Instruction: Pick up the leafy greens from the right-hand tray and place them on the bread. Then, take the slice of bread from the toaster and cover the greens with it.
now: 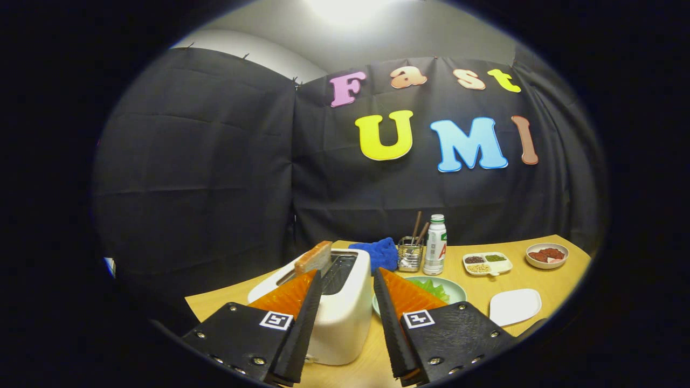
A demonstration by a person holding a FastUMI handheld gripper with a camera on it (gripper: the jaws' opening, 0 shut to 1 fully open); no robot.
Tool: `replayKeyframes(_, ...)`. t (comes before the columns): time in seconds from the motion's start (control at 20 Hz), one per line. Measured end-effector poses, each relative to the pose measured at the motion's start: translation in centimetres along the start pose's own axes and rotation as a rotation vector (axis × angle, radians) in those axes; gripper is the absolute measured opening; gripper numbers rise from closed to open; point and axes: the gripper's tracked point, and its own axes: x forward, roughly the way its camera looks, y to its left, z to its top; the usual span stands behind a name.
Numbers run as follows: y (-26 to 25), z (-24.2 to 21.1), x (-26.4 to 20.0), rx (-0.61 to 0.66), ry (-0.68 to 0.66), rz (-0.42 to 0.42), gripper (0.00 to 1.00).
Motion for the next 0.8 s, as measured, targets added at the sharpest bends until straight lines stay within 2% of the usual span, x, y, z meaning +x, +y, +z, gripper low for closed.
replayKeyframes(0.2, 2.7, 0.3, 1.1, -0.005, -0.011, 0.02, 0.6)
replayKeyframes(0.4, 3.5, 0.0, 2.5, 0.0, -0.001, -0.018, 0.6)
replayKeyframes(0.6, 4.9, -0.7, 4.0, -0.032, 0.017, -0.016, 0.6)
replayKeyframes(0.8, 4.8, -1.1, 5.3, -0.02, 0.033, -0.062, 0.6)
